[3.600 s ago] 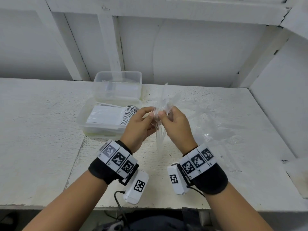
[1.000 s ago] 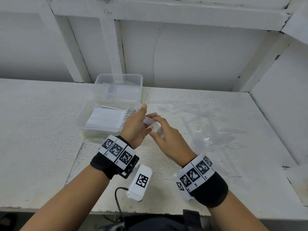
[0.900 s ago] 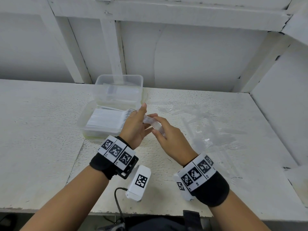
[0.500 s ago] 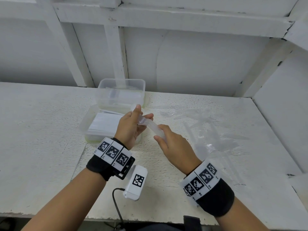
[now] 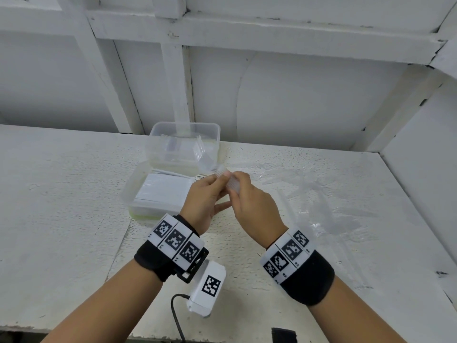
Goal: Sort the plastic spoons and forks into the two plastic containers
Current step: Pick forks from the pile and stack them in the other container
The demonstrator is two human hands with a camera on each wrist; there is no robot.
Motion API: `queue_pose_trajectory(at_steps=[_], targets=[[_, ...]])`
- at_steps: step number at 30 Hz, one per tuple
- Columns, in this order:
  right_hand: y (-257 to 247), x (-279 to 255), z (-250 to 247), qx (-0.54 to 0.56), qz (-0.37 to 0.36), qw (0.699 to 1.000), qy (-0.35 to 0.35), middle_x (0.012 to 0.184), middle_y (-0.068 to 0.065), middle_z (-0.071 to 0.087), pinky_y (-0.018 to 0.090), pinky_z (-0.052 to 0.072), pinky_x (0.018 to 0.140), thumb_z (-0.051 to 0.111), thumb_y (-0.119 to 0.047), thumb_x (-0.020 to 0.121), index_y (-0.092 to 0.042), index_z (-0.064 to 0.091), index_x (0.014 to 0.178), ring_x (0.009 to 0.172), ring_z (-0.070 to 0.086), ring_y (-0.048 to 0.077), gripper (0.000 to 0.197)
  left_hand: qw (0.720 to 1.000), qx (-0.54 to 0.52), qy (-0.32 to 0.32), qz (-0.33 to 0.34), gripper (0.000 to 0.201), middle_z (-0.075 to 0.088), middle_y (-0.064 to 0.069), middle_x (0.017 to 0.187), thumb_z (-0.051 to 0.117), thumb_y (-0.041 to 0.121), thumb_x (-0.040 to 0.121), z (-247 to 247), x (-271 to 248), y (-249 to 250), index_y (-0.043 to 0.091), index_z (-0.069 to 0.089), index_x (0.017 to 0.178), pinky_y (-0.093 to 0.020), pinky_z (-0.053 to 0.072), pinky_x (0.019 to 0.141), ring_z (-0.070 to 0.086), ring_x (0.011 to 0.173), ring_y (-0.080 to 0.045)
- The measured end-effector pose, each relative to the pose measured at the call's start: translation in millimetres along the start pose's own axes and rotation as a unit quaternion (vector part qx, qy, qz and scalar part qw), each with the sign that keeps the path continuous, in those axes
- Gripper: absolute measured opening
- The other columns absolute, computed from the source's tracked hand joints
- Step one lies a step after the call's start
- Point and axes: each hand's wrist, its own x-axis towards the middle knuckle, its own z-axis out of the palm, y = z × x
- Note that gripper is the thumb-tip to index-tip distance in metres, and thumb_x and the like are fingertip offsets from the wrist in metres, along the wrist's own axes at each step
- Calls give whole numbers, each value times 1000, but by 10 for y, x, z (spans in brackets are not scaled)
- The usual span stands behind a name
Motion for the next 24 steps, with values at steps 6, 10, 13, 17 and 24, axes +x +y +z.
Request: queue_pose_trajectory(at_steps=[6,10,13,17,24], targets=[[-59,91,68,47,-2,999,-6,98,11,65,30,32,51,34,-30,100,-8,35,122,79,62,30,31,1000,0,-6,8,20,67,2,65,54,21,93,-40,75,55,8,65,82,-19,51,56,62,59,-6],[-63,203,34,52,-31,997,-41,112,10,62,30,36,60,38,-36,98,-11,31,129,85,62,29,40,1000,9,-25,12,21,64,-8,75,51,18,94,-153,203,157,1,63,95,-19,52,58,62,64,-13],[-66,336,-108,18,-78,997,-13,113,8,59,28,37,64,35,-43,98,-13,30,134,88,61,25,47,998,27,-49,11,20,68,-7,78,50,16,93,-271,350,390,0,61,100,-21,55,61,66,67,-13],[-2,720,-368,-4,-210,970,123,107,13,58,36,47,73,39,-37,93,-8,43,129,93,57,28,46,979,176,-98,-23,15,67,-3,75,52,17,92,-474,571,807,7,62,95,-30,56,72,65,69,-13],[158,1572,-553,-278,-439,845,124,126,13,52,47,40,88,52,-33,86,-21,40,128,114,47,33,46,872,426,-230,-78,15,58,5,69,49,15,95,-742,972,1232,11,63,97,-17,48,63,55,63,-5]])
